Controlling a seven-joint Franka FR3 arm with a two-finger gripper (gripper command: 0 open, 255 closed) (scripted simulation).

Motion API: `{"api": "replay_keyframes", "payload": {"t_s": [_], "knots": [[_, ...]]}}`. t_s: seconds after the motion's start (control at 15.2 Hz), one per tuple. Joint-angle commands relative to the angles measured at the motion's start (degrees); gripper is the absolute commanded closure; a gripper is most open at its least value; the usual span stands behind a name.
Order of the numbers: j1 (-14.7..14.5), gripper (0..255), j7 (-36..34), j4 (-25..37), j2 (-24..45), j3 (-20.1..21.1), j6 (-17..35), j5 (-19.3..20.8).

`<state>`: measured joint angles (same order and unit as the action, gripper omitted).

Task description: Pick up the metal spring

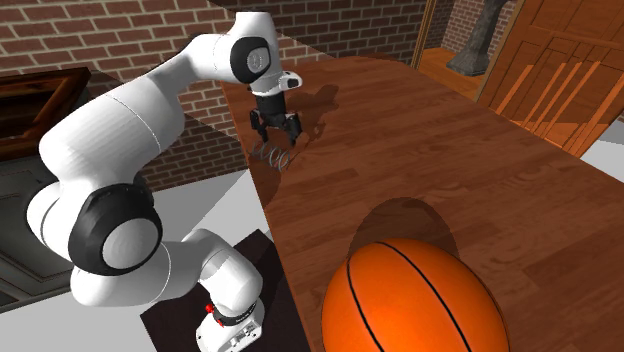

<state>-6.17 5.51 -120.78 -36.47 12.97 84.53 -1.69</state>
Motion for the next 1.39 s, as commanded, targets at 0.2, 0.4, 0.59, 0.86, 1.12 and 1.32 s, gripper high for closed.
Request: {"api": "replay_keyframes", "payload": {"t_s": [0.2,0.4,0.59,0.86,1.12,1.32], "knots": [[-0.18,0,-0.05,-3.30,-0.85,0.11,2.45,-0.19],[-0.17,255,-0.03,-3.36,-0.81,0.09,2.54,-0.17],[-0.13,255,0.05,-3.22,-0.73,0.03,2.48,-0.12],[-0.16,255,-0.05,-3.30,-0.85,0.12,2.45,-0.20],[0.04,255,0.06,0.57,0.17,-0.01,-0.41,0.06],[0.21,255,0.13,3.60,1.05,-0.08,-2.56,0.26]]}}
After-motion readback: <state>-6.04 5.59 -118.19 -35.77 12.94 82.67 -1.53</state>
